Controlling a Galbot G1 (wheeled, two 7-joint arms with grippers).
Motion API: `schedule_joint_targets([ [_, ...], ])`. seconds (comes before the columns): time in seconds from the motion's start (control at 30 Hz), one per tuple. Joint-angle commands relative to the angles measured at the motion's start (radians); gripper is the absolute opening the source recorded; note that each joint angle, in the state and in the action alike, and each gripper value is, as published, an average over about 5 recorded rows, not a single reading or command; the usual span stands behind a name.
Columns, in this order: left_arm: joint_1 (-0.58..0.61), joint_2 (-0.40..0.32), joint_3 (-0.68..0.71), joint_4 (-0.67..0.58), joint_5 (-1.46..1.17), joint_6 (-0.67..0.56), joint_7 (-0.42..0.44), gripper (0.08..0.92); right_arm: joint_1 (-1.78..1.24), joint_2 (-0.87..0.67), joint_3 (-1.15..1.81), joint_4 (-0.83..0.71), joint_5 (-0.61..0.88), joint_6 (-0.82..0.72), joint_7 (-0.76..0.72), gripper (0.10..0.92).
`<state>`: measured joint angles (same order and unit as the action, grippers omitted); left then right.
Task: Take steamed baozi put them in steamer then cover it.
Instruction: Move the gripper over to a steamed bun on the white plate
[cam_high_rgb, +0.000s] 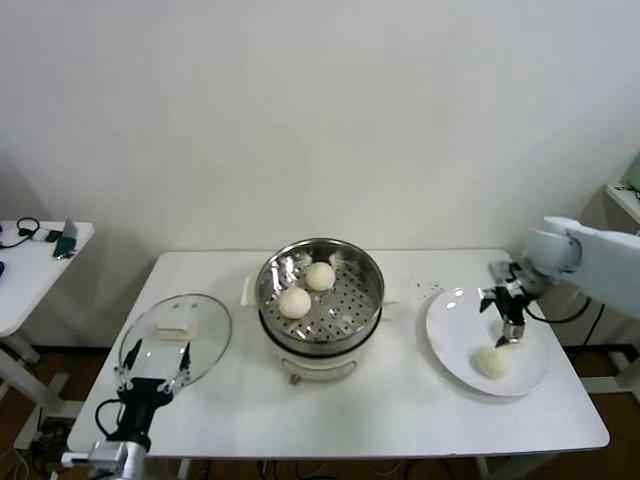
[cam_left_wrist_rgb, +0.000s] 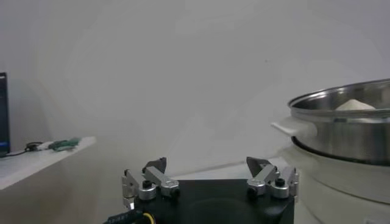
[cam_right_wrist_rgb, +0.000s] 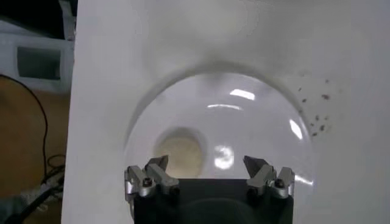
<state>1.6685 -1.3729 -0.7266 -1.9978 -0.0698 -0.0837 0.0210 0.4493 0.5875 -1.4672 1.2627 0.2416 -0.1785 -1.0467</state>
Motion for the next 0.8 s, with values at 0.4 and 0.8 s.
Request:
schedule_joint_targets([
  [0.4, 0.008, -0.005, -0.016, 0.003, 0.009, -0.011, -0.014, 0.823, -0.259, 0.041, 0.19, -0.125, -0.103, 0.035, 0.014, 0.823],
  [0.8, 0.004, -0.006, -0.012, 0.009, 0.012, -0.01, -0.013, 0.823, -0.263, 0.06, 0.206, -0.152, -0.118, 0.04, -0.016, 0.813],
])
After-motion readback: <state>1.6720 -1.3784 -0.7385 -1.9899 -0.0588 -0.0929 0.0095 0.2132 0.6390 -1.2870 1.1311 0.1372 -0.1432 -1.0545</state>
